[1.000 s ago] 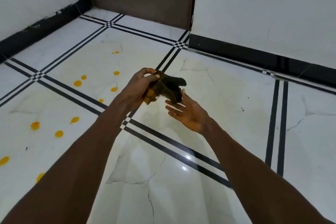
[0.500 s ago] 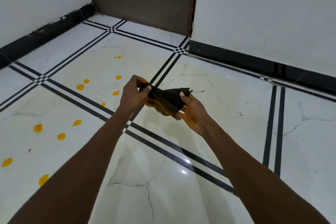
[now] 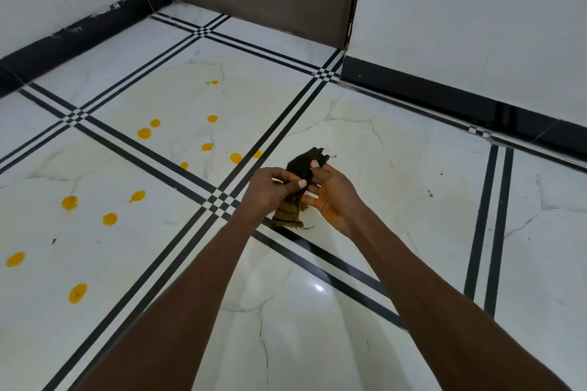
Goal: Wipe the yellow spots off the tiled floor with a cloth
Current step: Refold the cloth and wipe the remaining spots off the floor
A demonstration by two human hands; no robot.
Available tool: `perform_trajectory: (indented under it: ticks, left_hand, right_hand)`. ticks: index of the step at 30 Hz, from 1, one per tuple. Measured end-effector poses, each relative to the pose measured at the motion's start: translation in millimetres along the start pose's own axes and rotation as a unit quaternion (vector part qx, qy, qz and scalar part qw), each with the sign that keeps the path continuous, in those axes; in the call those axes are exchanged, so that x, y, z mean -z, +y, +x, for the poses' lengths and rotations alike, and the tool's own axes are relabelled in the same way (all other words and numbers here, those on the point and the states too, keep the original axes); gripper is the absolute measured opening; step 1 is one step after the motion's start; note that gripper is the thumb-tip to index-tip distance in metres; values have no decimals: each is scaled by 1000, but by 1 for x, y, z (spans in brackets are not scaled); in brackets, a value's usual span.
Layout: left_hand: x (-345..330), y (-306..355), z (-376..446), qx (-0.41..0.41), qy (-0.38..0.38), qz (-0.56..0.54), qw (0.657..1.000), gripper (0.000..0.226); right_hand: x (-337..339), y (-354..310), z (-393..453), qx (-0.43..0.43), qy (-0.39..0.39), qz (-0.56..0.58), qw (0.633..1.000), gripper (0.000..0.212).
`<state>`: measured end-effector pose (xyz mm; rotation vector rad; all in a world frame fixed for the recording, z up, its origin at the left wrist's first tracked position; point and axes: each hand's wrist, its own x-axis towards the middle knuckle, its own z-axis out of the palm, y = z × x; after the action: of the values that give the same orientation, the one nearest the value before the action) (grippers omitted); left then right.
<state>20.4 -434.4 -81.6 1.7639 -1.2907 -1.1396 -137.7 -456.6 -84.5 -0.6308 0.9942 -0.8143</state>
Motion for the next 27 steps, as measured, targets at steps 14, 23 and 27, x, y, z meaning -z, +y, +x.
perform_trajectory:
  ticks: [14, 23, 27]
  left_hand:
    - [35, 24, 11, -49, 88, 2, 995, 17]
    - [76, 91, 5, -142, -111, 59, 982, 21]
    - [94, 122, 1, -155, -130, 60, 977, 19]
  right_hand:
    - [51, 24, 2, -99, 131, -86, 983, 21]
    - [22, -23, 6, 119, -14, -481, 869, 91]
    - [-9, -53, 2, 55, -136, -455, 878, 79]
